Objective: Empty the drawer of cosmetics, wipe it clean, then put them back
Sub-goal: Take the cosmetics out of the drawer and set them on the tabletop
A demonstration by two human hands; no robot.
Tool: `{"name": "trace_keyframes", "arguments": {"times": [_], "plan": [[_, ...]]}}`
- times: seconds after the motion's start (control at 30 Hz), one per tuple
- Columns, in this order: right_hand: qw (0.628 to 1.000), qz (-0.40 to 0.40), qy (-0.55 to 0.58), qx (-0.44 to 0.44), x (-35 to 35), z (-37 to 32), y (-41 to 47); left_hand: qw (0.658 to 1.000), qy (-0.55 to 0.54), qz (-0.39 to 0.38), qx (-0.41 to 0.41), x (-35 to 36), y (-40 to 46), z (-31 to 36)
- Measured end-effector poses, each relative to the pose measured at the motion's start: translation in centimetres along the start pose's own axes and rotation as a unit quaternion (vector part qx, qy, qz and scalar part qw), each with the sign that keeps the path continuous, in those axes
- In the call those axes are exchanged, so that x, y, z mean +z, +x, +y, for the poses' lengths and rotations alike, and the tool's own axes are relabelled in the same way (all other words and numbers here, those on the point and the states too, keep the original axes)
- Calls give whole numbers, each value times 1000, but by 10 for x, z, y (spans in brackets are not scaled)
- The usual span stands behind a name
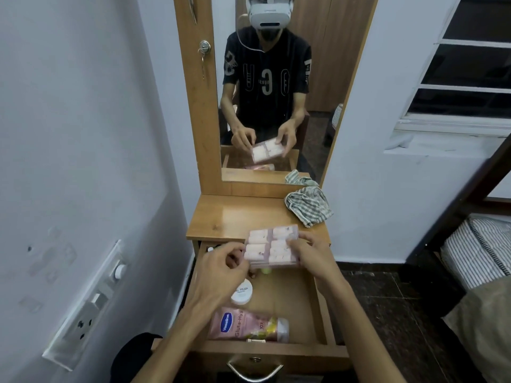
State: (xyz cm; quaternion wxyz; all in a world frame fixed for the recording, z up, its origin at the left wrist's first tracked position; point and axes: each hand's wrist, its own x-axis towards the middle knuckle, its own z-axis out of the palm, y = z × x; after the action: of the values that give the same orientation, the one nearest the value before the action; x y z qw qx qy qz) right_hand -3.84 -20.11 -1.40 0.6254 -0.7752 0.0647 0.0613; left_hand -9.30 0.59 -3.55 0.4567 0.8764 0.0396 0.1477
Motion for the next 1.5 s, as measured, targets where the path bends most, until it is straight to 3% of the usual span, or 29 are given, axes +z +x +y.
{"name": "trace_keyframes", "arguments": {"times": [0.27, 0.53, 0.83, 1.37, 1.5], "plan": [[999, 19, -35, 15, 79, -15, 51, 996, 4, 44, -82, -35, 53, -34], [991, -21, -132, -10, 126, -30, 89, 992, 58, 87, -70, -42, 90, -67], [970, -11, -223, -94, 146, -28, 114, 981, 34, 159, -106, -28, 114, -83], [964, 30, -244, -99, 154, -22, 130, 982, 4, 146, -120, -22, 128, -94], [981, 32, -163, -99, 139, -14, 118, 980, 29, 156, -123, -20, 105, -82]]}}
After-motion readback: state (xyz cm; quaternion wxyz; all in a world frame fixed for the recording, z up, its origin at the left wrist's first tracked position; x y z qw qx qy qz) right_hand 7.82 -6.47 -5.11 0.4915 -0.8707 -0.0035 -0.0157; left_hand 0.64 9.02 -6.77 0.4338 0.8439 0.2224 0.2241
